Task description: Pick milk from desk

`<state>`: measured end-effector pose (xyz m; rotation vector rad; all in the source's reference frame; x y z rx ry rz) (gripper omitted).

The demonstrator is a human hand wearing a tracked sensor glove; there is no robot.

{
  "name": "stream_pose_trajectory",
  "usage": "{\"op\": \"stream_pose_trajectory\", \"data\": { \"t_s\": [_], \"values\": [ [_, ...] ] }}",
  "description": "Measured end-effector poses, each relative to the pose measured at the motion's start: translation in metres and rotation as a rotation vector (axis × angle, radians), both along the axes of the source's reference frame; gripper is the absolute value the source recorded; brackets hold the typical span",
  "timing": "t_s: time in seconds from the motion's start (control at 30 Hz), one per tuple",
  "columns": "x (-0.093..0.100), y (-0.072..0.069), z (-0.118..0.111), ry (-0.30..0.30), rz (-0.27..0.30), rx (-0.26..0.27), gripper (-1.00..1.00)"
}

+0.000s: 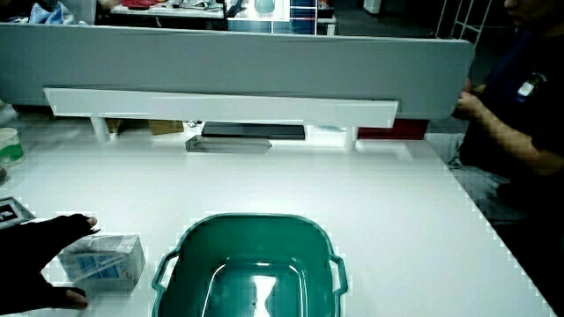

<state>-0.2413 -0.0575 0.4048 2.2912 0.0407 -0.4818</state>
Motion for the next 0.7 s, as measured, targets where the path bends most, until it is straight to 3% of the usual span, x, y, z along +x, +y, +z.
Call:
{"op": "stream_pose_trajectory", "data": {
  "t_s": [0.13, 0.2, 0.4, 0.7],
  "values": [
    [0.009, -0.009, -0.008, -0.028, -0.047, -0.024, 0.00],
    [0.009, -0.014, -0.003, -0.015, -0.032, -0.012, 0.00],
    [0.008, -0.021, 0.011, -0.018, -0.036, -0.045, 0.00],
    [0.005, -0.023, 0.024, -0.015, -0.032, -0.073, 0.00]
  ]
}}
